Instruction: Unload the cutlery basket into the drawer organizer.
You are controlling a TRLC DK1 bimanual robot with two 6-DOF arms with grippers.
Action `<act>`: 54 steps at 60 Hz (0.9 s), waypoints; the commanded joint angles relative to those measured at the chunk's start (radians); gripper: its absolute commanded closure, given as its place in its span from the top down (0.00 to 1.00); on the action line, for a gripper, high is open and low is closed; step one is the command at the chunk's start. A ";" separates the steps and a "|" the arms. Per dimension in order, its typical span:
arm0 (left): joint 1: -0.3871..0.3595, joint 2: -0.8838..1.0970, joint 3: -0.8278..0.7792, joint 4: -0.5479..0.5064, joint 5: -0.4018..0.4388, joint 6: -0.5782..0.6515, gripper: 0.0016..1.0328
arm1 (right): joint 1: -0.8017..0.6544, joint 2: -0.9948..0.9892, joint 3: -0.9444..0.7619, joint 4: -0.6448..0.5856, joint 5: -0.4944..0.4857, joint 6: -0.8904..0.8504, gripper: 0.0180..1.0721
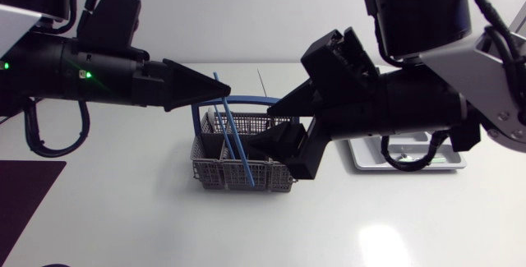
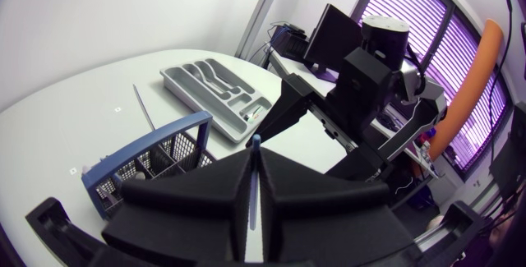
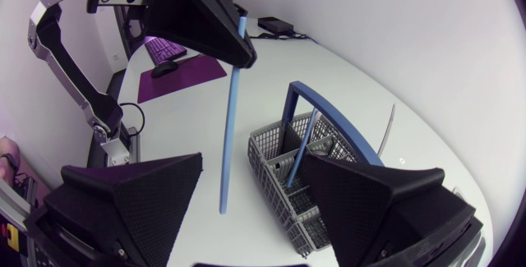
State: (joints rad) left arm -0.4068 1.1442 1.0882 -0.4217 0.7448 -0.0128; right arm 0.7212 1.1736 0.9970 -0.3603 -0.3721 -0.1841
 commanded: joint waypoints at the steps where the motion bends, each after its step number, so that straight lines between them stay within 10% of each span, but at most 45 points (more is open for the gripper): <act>1: 0.006 0.034 0.042 -0.005 0.036 -0.039 0.03 | 0.007 0.027 0.031 -0.014 -0.022 0.026 0.82; 54: 0.016 0.109 0.098 -0.003 0.062 -0.096 0.03 | 0.009 0.126 0.019 0.017 -0.090 0.044 0.15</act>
State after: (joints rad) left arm -0.4026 1.2404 1.1511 -0.4217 0.7864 -0.0818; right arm 0.7212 1.2819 1.0073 -0.3557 -0.4496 -0.1715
